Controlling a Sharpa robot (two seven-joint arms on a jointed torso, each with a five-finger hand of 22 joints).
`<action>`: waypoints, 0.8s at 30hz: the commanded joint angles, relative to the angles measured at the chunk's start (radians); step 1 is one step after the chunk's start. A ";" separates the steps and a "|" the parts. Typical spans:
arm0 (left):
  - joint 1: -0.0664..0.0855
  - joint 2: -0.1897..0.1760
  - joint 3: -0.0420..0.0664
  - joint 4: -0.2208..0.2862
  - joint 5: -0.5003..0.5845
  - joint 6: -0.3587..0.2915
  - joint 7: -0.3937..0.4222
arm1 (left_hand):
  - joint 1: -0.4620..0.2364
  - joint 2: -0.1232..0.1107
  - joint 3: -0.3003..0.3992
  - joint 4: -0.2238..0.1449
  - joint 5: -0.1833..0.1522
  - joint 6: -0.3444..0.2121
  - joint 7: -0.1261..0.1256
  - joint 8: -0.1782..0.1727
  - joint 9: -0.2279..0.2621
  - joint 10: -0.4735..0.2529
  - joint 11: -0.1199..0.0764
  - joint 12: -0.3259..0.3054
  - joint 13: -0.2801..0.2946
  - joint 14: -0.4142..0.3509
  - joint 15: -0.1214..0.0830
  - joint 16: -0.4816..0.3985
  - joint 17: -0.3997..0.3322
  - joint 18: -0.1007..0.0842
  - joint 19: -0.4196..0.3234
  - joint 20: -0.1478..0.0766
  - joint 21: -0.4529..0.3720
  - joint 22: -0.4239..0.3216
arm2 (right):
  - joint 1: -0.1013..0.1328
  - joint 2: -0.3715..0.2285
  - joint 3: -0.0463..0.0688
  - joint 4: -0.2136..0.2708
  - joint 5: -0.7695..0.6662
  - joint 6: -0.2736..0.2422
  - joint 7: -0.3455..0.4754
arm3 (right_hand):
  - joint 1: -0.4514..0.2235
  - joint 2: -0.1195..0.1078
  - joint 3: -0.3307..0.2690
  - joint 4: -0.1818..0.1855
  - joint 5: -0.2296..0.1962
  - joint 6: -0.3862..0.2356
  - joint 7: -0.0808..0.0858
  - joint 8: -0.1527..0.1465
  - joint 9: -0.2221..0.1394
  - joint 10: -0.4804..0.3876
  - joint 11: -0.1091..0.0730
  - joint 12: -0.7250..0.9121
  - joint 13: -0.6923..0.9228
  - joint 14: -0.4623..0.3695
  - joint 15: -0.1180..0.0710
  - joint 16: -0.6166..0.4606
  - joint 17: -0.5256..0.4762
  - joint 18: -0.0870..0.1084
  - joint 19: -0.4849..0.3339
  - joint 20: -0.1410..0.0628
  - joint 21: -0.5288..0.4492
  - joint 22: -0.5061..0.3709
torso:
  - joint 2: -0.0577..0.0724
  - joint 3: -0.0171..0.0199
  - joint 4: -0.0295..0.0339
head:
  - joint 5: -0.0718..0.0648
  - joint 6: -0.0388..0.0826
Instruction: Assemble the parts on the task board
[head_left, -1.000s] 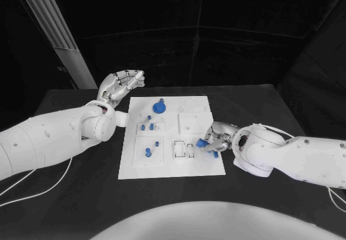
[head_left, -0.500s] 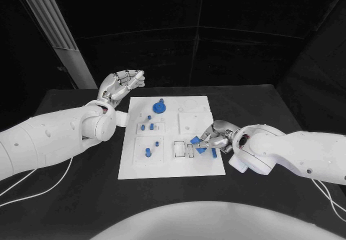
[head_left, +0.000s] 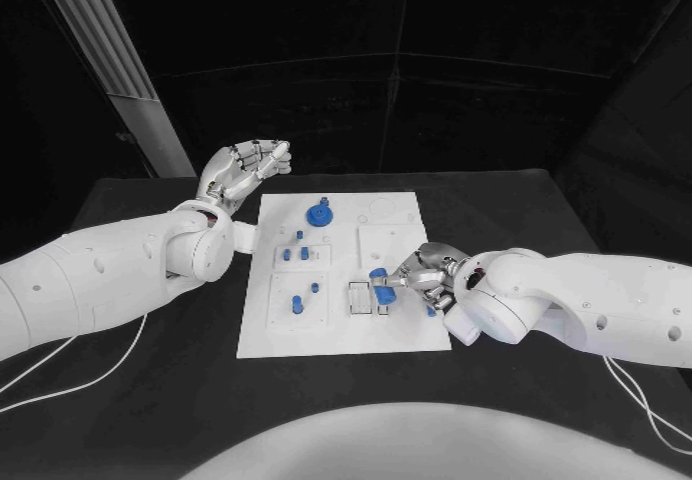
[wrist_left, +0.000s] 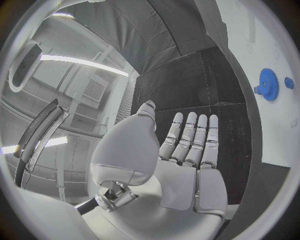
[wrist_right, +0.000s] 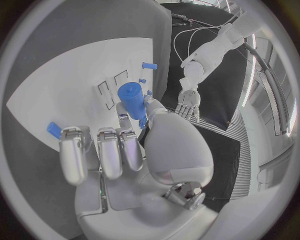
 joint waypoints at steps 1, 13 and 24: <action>0.001 0.002 0.001 -0.001 0.001 0.014 0.178 | -0.002 0.011 -0.004 0.000 0.007 0.000 0.089 0.005 0.000 -0.005 0.000 0.005 -0.001 -0.006 -0.001 0.007 -0.002 -0.006 0.004 -0.002 -0.006 -0.002 | 0.002 0.016 0.001 -0.013 0.054 0.003 -0.038 | -0.012 0.002 -0.004 0.009 -0.020 0.048 -0.038 -0.011 -0.001 0.104 -0.008 0.003 0.263 0.104 -0.008 0.002 0.262 -0.007 0.107 -0.007 0.003 0.263 | -0.001 0.0007 -0.0002 | 0.000 0.000; 0.000 -0.001 0.001 0.000 0.001 0.014 0.177 | -0.002 0.011 -0.004 0.000 0.007 0.000 0.089 0.005 0.000 -0.005 0.000 0.005 -0.001 -0.006 -0.001 0.007 -0.002 -0.006 0.004 -0.002 -0.006 -0.002 | 0.002 0.079 0.001 -0.069 0.013 0.032 -0.111 | 0.005 0.007 0.000 -0.001 -0.030 0.053 -0.040 -0.021 -0.003 0.104 -0.011 0.003 0.263 0.104 -0.010 0.002 0.262 -0.007 0.107 -0.009 0.003 0.263 | 0.001 0.0013 0.0010 | 0.003 0.000; -0.001 -0.002 0.001 0.002 0.001 0.014 0.177 | -0.002 0.011 -0.004 0.000 0.007 0.000 0.089 0.005 0.000 -0.005 0.000 0.005 -0.001 -0.006 -0.001 0.007 -0.002 -0.006 0.004 -0.002 -0.006 -0.002 | 0.001 0.095 0.000 -0.082 0.000 0.048 -0.131 | 0.006 0.007 0.000 -0.001 -0.033 0.054 -0.040 -0.023 -0.003 0.104 -0.011 0.003 0.263 0.104 -0.010 0.002 0.262 -0.007 0.107 -0.010 0.003 0.263 | 0.001 0.0013 -0.0010 | 0.007 0.000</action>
